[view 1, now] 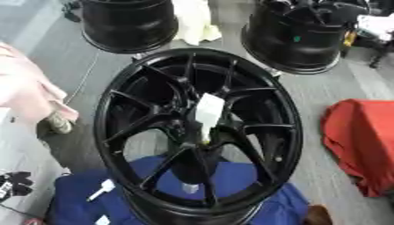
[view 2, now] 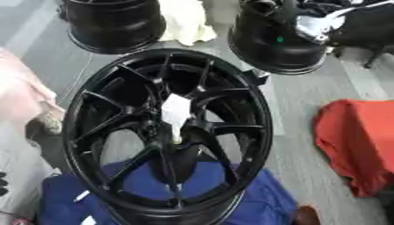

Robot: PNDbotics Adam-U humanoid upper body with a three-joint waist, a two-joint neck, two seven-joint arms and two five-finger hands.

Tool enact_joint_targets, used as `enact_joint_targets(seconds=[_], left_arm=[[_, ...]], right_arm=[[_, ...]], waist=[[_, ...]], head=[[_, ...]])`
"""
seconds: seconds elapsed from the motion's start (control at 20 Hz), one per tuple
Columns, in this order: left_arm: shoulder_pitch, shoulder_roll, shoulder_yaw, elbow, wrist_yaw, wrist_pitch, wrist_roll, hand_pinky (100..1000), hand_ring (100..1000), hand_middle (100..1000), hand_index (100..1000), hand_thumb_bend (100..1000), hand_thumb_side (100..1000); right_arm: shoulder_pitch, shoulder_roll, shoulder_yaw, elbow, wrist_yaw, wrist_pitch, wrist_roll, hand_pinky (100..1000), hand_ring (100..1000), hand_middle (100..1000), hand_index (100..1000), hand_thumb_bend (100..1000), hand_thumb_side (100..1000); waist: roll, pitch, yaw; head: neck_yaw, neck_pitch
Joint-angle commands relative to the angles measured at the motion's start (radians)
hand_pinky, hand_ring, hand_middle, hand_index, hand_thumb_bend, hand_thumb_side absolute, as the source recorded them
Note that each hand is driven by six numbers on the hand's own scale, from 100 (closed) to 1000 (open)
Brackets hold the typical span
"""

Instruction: Pull the pin out of the wheel hub.

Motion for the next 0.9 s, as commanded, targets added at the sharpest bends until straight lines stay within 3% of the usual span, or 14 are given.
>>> enact_joint_targets(seconds=[0.05,0.3,0.45,0.55,0.9], left_arm=[[-0.001,0.042,-0.002,-0.016,-0.003,-0.074,-0.076,739,641,617,783,282,764],[-0.002,0.041,-0.004,-0.015,-0.003,-0.077,-0.079,740,642,617,783,281,766],[-0.003,0.039,-0.005,-0.015,-0.003,-0.077,-0.081,739,642,617,783,279,767],[-0.004,0.038,-0.005,-0.015,-0.003,-0.077,-0.083,739,643,617,783,280,767],[-0.006,0.034,-0.007,-0.018,-0.002,-0.074,-0.088,739,644,617,783,281,766]], right_arm=[[-0.066,0.025,0.055,-0.017,-0.021,0.033,0.146,829,871,900,958,443,347],[-0.133,0.108,0.127,-0.002,0.031,0.096,0.321,844,887,909,965,445,324],[-0.15,0.157,0.154,0.042,0.081,0.099,0.38,851,895,916,969,436,302],[-0.156,0.182,0.17,0.078,0.114,0.09,0.402,854,897,918,970,382,351],[-0.163,0.255,0.218,0.188,0.194,0.036,0.41,858,896,922,971,368,310]], waist=[[0.004,-0.015,0.0],[0.005,-0.015,0.001],[0.006,-0.014,0.004],[0.007,-0.014,0.006],[0.008,-0.015,0.01]], head=[[-0.007,0.006],[-0.017,0.002],[-0.019,0.0],[-0.022,-0.002],[-0.032,-0.005]])
